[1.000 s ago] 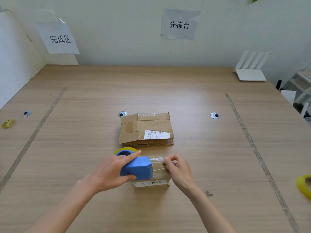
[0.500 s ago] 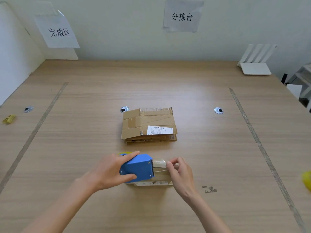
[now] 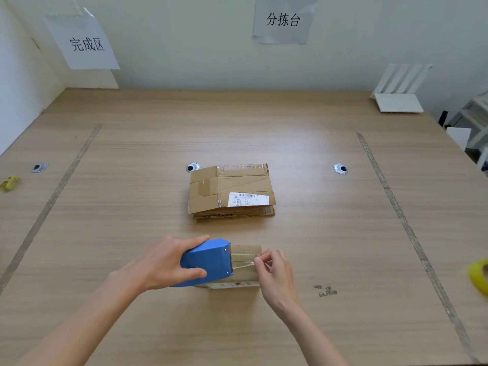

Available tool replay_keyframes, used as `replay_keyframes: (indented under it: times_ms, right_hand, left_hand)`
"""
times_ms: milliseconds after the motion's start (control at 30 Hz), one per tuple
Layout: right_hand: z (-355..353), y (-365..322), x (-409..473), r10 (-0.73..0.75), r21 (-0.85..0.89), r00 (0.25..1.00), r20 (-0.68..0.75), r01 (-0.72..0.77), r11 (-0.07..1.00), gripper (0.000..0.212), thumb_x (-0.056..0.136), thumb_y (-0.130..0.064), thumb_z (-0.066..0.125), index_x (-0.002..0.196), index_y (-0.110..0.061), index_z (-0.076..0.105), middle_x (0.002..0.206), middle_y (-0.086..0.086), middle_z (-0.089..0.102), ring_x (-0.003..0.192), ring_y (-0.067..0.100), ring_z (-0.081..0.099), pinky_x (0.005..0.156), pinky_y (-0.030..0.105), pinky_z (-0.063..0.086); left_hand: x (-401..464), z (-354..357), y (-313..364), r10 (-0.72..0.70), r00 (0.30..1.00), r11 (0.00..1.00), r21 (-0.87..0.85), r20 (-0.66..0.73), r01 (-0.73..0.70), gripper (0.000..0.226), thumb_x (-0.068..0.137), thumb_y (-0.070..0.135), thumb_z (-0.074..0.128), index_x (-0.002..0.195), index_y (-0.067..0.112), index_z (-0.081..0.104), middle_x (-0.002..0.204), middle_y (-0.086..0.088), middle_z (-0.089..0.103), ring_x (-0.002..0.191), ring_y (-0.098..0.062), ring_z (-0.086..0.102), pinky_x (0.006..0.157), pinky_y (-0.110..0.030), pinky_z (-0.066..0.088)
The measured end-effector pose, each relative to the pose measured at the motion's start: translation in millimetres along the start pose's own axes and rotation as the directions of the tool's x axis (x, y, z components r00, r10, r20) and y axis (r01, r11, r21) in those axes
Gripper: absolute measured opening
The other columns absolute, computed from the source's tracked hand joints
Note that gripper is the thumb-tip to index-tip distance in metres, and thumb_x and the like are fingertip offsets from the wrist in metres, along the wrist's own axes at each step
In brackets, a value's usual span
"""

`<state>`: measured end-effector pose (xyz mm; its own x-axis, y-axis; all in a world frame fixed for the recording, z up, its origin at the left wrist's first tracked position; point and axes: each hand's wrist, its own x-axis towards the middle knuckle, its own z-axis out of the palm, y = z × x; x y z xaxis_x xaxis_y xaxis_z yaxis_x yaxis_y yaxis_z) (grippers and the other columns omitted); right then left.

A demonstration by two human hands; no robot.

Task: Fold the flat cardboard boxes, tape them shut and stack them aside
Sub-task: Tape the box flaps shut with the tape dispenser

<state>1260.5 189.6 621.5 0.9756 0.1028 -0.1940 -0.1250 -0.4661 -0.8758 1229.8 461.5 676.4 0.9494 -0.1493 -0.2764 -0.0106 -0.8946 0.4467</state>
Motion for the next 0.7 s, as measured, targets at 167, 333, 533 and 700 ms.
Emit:
replay_keyframes:
  times_ms: [167,333,533,700]
  right_hand:
    - [7,-2,-4,0.010,0.013,0.999,-0.046,-0.009,1.000,0.017,0.096,-0.014,0.056,0.080,-0.018,0.054,0.098,-0.006,0.057,0.089,0.003,0.057,0.070,0.015,0.044]
    - [7,-3,-2,-0.025,0.001,0.999,-0.045,0.025,1.000,0.019,0.100,-0.019,0.057,0.081,-0.021,0.053,0.094,-0.005,0.057,0.080,0.008,0.055,0.071,0.025,0.045]
    - [9,-3,-2,-0.013,0.042,0.997,-0.082,0.016,0.999,0.020,0.099,-0.019,0.059,0.081,-0.017,0.051,0.093,0.000,0.061,0.086,0.014,0.059,0.075,0.037,0.049]
    - [-3,2,4,-0.011,0.045,0.998,-0.054,0.014,0.999,0.016,0.103,-0.018,0.053,0.087,-0.016,0.051,0.096,-0.002,0.065,0.091,0.013,0.066,0.080,0.046,0.053]
  left_hand:
    - [-2,-1,2,-0.014,1.000,1.000,0.007,-0.002,0.014,0.083,0.071,0.072,0.060,0.148,0.049,0.038,0.105,0.024,0.068,0.083,0.003,0.061,0.074,-0.020,0.052]
    - [-3,-13,-5,-0.039,0.999,0.997,0.063,0.013,0.038,0.079,0.069,0.074,0.059,0.143,0.051,0.044,0.101,0.023,0.069,0.082,-0.001,0.063,0.076,-0.033,0.055]
    - [-5,-21,-10,-0.034,0.998,0.998,0.056,0.060,0.030,0.067,0.068,0.072,0.062,0.132,0.058,0.045,0.096,0.028,0.067,0.083,0.003,0.061,0.074,-0.031,0.056]
    - [-23,-43,-35,-0.070,0.994,0.989,0.134,0.086,0.058,0.046,0.066,0.071,0.062,0.098,0.088,0.034,0.095,0.040,0.060,0.084,0.011,0.056,0.067,-0.021,0.051]
